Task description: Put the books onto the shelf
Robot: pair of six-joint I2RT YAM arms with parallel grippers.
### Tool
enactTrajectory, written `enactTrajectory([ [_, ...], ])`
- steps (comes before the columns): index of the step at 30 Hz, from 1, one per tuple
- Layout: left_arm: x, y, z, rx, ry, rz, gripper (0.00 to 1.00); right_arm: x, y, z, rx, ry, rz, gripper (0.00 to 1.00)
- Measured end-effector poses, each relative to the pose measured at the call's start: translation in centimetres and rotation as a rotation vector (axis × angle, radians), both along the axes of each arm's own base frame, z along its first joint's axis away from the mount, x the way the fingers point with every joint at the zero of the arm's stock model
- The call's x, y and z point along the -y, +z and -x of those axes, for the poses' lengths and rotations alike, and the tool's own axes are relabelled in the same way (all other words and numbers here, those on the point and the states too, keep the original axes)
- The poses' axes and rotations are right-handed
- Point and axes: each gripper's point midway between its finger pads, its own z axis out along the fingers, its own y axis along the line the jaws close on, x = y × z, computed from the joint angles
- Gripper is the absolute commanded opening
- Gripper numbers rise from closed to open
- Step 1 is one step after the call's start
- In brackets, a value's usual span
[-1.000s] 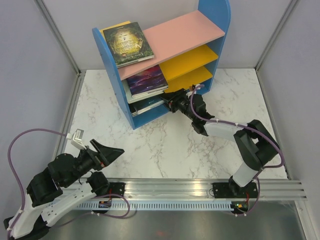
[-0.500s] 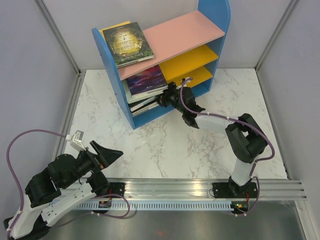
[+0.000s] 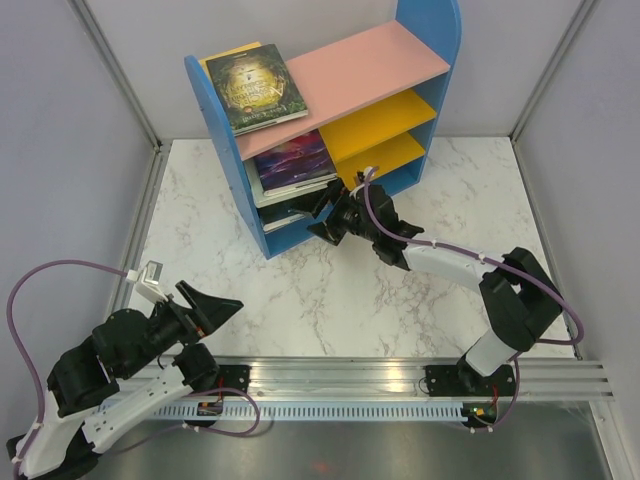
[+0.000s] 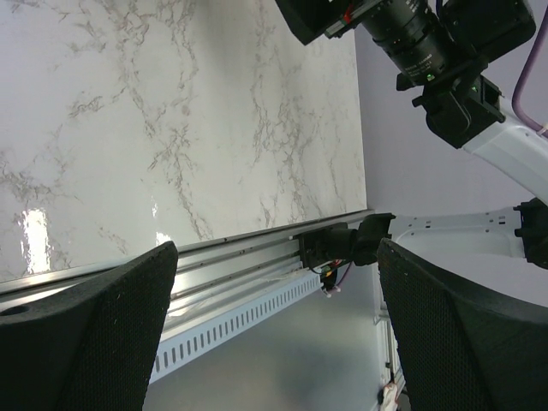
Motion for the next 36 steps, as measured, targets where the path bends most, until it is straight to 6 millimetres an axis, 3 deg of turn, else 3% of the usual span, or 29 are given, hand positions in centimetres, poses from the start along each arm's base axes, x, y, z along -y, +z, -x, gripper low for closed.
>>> enactTrajectory([
  [7,0.0,0.0,0.0,0.000,0.002,0.000,1.00,-0.1,-2.7,2.1,-0.053,0.081,0.091,0.98],
  [15,-0.1,0.0,0.0,0.001,0.003,0.006,1.00,0.6,-3.4,3.5,-0.027,0.132,0.152,0.98],
  [22,0.1,-0.5,-0.1,-0.019,0.003,-0.020,1.00,1.6,0.5,7.2,0.136,0.203,0.194,0.98],
  [25,0.6,-1.1,-0.5,-0.046,0.004,-0.056,1.00,2.1,1.6,10.4,0.198,0.251,0.210,0.98],
  [30,1.2,-2.2,-1.5,-0.094,0.022,-0.134,1.00,3.8,0.6,17.2,0.231,0.341,0.292,0.98],
  [32,1.4,-2.7,-2.0,-0.109,0.029,-0.183,1.00,5.0,0.9,19.1,0.238,0.348,0.317,0.98],
  [34,1.4,-2.7,-2.5,-0.110,0.040,-0.220,1.00,6.5,2.5,19.8,0.263,0.317,0.312,0.98],
  [36,1.2,-2.2,-3.0,-0.093,0.053,-0.250,1.00,8.2,5.4,19.7,0.303,0.257,0.297,0.98],
])
